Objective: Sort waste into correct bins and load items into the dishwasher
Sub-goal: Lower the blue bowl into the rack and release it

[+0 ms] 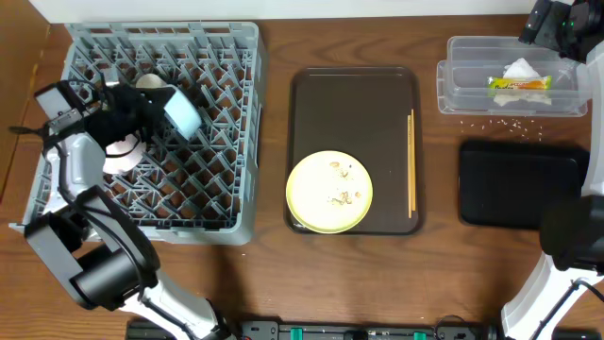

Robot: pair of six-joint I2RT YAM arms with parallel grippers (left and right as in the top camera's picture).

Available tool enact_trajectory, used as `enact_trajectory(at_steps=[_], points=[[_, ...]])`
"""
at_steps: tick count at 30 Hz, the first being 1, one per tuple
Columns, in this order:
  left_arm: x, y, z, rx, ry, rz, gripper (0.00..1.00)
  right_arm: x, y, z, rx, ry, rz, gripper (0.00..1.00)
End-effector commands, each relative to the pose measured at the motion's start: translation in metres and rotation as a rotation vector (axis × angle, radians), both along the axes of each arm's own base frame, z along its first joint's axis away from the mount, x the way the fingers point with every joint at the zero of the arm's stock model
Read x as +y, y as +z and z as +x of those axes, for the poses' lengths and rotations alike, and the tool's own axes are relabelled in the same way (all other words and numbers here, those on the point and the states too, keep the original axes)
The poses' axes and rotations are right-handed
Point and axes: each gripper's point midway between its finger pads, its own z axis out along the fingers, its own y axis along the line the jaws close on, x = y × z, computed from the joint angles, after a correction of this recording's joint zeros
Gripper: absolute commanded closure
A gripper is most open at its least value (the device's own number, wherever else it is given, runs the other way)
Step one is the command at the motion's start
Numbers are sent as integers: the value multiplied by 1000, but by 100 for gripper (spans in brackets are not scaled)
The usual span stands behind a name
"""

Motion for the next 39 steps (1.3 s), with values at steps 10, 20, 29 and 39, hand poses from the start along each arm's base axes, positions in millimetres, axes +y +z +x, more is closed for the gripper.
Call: enact_trajectory(at_steps=[10,20,29,39], points=[[29,-17,-7,31,64,-7,92,1,-2,0,8,8,-6,1],[72,-14,-34,91,201,106,58,1,-2,0,8,8,-6,1],[104,-30,-91,421,376,443,45,1,-2,0,8,8,-6,1],[85,37,-102,333,409,721,92,1,-2,0,8,8,-6,1]])
